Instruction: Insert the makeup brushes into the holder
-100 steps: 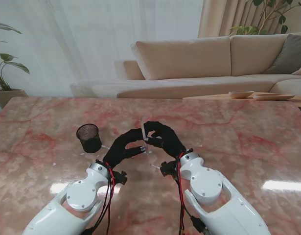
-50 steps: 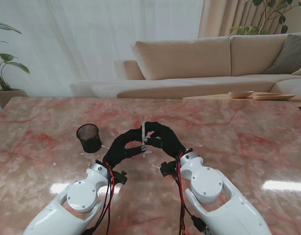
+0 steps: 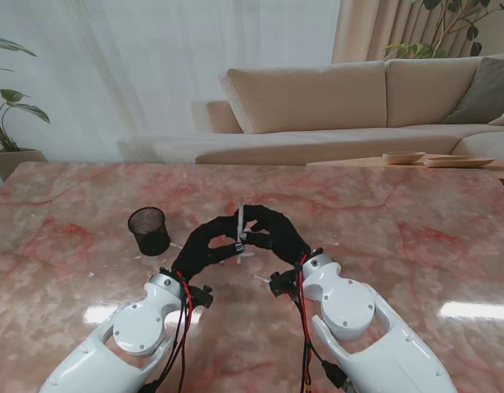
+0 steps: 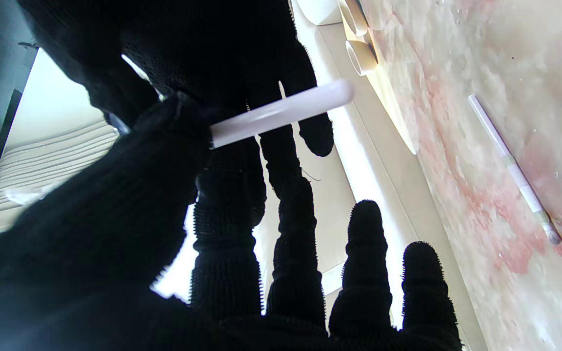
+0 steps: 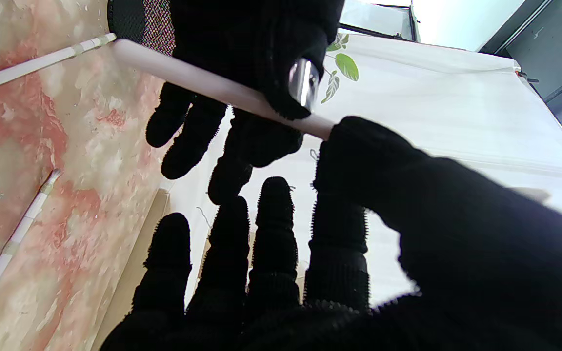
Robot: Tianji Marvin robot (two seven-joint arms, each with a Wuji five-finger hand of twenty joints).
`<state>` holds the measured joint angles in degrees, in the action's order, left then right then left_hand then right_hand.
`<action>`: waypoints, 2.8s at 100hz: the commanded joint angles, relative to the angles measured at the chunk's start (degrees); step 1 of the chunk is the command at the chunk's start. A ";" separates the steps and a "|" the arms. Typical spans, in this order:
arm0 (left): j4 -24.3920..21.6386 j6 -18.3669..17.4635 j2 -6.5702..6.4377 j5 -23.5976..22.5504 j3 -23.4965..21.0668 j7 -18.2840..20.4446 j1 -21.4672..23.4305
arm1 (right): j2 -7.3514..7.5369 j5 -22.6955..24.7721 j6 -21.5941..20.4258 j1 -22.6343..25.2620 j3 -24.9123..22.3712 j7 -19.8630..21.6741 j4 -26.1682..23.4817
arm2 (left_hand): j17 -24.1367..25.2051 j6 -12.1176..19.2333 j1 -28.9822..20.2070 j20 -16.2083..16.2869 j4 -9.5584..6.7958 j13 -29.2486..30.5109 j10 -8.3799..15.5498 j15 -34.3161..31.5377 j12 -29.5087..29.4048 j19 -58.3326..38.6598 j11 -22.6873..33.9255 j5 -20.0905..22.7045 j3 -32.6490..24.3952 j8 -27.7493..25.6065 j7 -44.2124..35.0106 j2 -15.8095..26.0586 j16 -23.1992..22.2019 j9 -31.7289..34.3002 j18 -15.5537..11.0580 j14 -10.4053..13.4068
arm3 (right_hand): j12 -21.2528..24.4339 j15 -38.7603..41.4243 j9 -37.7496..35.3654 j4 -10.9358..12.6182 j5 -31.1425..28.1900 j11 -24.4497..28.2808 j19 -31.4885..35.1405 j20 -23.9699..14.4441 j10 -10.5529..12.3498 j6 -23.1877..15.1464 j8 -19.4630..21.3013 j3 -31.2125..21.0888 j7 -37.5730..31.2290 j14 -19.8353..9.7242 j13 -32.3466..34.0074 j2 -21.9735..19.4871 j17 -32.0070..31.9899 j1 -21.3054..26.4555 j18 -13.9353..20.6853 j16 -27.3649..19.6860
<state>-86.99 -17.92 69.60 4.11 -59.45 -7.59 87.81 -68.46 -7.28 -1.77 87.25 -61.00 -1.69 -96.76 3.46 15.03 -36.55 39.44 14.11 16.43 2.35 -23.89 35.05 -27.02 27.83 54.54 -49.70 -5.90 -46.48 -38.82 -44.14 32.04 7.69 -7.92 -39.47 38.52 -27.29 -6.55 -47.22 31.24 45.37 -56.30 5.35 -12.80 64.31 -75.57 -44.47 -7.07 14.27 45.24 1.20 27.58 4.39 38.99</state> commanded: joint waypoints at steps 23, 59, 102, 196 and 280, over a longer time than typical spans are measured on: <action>0.00 0.11 0.13 -1.63 -0.16 -0.47 0.15 | 0.30 0.01 -1.05 0.41 -0.13 1.90 0.62 | 0.22 2.30 -0.57 -1.01 0.43 0.40 4.15 -1.82 1.37 -0.86 0.60 3.86 -5.07 -4.24 -9.73 -0.24 -0.08 2.36 -3.57 3.70 | -0.72 0.83 -0.14 -2.82 0.09 -1.25 -0.45 -2.35 0.23 -2.87 -4.19 3.74 -1.49 -0.56 -0.03 -3.83 0.02 2.59 1.85 0.96; -0.15 0.10 0.09 0.20 -0.23 0.48 0.29 | 0.65 -0.83 -2.03 0.34 -0.26 3.55 0.88 | 0.42 5.22 -0.43 -0.59 -0.19 -0.97 4.57 -1.56 1.73 1.06 -0.02 1.39 -4.88 -14.94 -6.77 2.42 0.22 0.48 -4.59 4.26 | -0.65 -0.20 1.46 -1.43 9.20 -3.28 -1.33 -2.35 0.31 1.85 -18.38 6.60 2.58 -0.55 -1.17 -5.52 -0.93 -2.18 2.07 1.03; -0.38 0.21 0.47 0.43 -0.46 -0.90 0.40 | 1.73 -0.98 -4.94 -0.07 -0.79 7.44 1.36 | 0.22 6.50 0.98 1.06 1.90 -0.37 5.42 -1.84 1.72 0.93 0.34 3.65 -10.07 -13.23 -7.15 -2.09 0.28 1.83 -4.64 4.17 | 2.42 -2.45 7.04 4.19 17.64 -7.95 -4.83 -3.14 0.49 11.43 -27.40 17.82 28.39 -1.00 -4.13 -13.71 -2.58 -7.65 2.68 0.81; -9.05 3.63 -0.72 -6.48 -16.57 -3.74 8.03 | 2.38 3.11 -3.80 2.07 -4.16 7.61 1.97 | 1.05 6.19 1.81 0.37 2.41 -4.54 5.54 1.91 -0.04 6.60 -1.00 3.76 -10.00 -9.94 -8.73 -2.19 4.26 1.21 -7.36 5.52 | 13.41 -21.75 12.22 4.64 23.77 -17.62 -20.75 5.83 -0.44 12.75 -31.06 31.10 31.50 0.13 -5.28 -16.46 -6.14 -10.00 2.64 -11.31; -7.20 6.25 0.24 -7.16 -29.52 -7.75 11.07 | 2.46 1.77 -1.05 -0.75 -1.41 10.49 5.32 | -1.74 8.03 2.55 -19.57 2.31 -11.59 7.38 13.40 -14.80 25.77 -8.55 3.69 -8.69 -9.69 -8.40 -1.94 16.76 -6.54 -9.58 11.54 | 13.40 -22.11 13.55 4.57 24.13 -17.33 -20.99 7.02 -0.74 12.32 -31.03 28.80 31.50 -0.21 -5.75 -16.63 -6.07 -9.57 3.49 -10.61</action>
<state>-95.79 -12.24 69.54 -2.75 -89.27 -15.00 100.06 -66.00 -5.35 -3.46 86.10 -62.44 7.78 -91.62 2.35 14.95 -34.57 21.80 16.73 7.52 6.83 -11.79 21.13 -3.68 19.96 53.86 -57.10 -16.03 -50.53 -42.48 -28.19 27.10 1.01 -0.02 -26.66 16.83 -15.21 -2.76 -24.29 14.14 25.56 -50.11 4.57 0.39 33.81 -46.14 -13.60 -6.42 9.59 28.80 -4.26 19.91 5.12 28.83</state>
